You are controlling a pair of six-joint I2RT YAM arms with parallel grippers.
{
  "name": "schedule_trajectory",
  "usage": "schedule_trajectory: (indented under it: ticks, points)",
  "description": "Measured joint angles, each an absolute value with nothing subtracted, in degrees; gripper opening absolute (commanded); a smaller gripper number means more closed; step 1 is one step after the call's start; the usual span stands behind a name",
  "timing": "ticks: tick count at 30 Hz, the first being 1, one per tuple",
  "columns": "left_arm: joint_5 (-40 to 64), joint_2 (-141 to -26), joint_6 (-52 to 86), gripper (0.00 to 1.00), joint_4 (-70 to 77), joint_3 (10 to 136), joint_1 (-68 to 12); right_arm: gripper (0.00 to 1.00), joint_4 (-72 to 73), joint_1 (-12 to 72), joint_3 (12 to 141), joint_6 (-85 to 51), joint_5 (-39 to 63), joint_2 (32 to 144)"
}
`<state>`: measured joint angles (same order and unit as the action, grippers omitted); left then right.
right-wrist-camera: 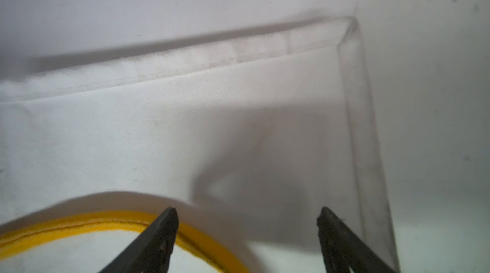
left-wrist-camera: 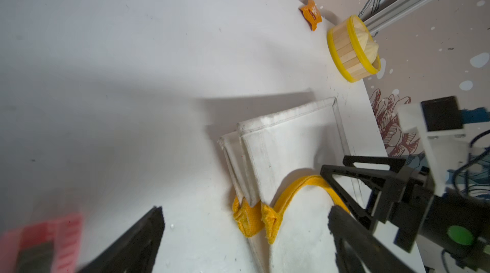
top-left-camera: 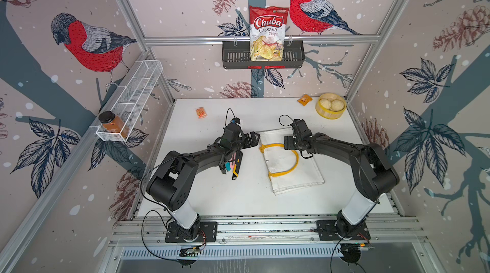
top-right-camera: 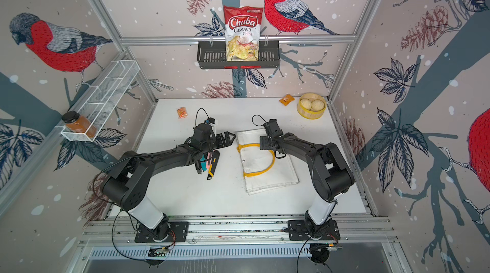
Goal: Place the art knife into the pouch
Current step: Open the pouch at the center of the board.
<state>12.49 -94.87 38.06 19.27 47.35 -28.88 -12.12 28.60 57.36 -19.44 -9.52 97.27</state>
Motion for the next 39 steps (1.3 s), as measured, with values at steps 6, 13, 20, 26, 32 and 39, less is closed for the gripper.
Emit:
schedule_trajectory:
  ticks: [6, 13, 20, 26, 32, 39]
  points:
    - [12.43, -93.34, 39.05, 0.97, 19.57, 47.09, -29.26, 0.85, -14.85, 29.74, 55.29, -20.93, -11.35, 92.6]
    - [12.4, -92.29, 40.18, 0.97, 19.49, 47.05, -30.28, 0.76, -17.06, 30.65, 52.03, -21.32, -8.4, 93.41]
    - [12.8, -90.76, 41.85, 0.97, 19.55, 43.13, -31.24, 0.0, -15.05, 30.76, 52.82, -21.32, -3.4, 96.88]
    - [14.87, -91.66, 45.17, 0.96, 23.14, 38.85, -31.29, 0.0, -20.75, 30.72, 64.18, -21.04, -4.73, 92.53]
    - [18.04, -94.06, 49.41, 0.95, 30.63, 36.95, -31.57, 0.0, -24.71, 31.62, 76.49, -20.88, -7.92, 88.66]
    - [21.41, -98.52, 54.76, 0.95, 40.32, 37.67, -32.82, 0.0, -29.74, 33.82, 82.3, -19.44, -10.07, 89.32]
